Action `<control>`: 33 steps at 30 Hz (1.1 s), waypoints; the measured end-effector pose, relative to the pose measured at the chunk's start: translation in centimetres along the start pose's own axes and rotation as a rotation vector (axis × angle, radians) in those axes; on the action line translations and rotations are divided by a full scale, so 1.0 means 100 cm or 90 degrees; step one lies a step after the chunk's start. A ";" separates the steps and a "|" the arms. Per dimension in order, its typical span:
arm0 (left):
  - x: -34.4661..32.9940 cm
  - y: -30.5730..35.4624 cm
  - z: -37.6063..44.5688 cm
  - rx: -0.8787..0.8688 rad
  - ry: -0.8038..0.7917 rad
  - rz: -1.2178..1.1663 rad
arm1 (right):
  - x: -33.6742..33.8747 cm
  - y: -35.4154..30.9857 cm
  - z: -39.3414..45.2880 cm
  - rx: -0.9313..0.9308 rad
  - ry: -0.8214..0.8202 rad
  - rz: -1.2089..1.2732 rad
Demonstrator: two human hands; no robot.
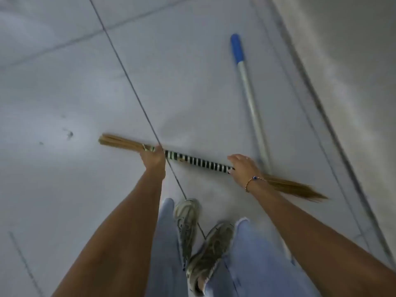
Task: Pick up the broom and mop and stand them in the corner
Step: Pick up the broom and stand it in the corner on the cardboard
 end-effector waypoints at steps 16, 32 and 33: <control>0.046 0.084 -0.066 -0.038 0.050 -0.148 | 0.061 -0.004 -0.082 -0.123 0.073 0.102; 0.039 0.323 -0.668 -0.646 -0.553 0.202 | 0.253 0.032 -0.507 -0.387 0.407 0.669; 0.038 0.313 -0.690 -0.642 -0.610 0.206 | 0.246 0.036 -0.530 -0.415 0.440 0.687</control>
Point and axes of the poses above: each hand's wrist, its own z-axis towards the middle knuckle, its own x-axis out of the back of the hand, y = z × x, the point moved 6 cm from there along z, towards the middle knuckle, and after that the axes turned 3 degrees about -x, right-handed, at the moved point
